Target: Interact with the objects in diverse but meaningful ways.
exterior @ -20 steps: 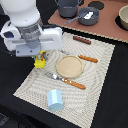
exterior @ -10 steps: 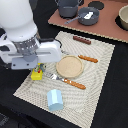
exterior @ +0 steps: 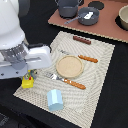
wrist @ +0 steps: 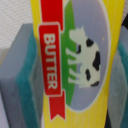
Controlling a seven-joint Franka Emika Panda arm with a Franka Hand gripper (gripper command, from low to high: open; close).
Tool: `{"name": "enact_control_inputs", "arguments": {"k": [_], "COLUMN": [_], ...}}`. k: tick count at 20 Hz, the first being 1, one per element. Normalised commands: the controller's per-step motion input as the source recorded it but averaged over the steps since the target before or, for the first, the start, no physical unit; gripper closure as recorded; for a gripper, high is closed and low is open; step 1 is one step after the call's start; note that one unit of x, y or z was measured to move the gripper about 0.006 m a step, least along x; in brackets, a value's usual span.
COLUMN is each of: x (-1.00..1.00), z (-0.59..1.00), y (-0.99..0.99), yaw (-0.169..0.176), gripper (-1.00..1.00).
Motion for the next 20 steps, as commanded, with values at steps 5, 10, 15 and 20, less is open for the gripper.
{"name": "enact_control_inputs", "arguments": {"k": [5, 10, 15, 20], "x": [0.69, 0.51, 0.24, 0.19], "z": [0.00, -0.01, 0.28, 0.75], "y": [-0.25, -0.29, -0.07, 0.00], "yaw": [0.045, 0.042, 0.040, 0.017], "gripper": [1.00, 1.00, -1.00, -1.00]}}
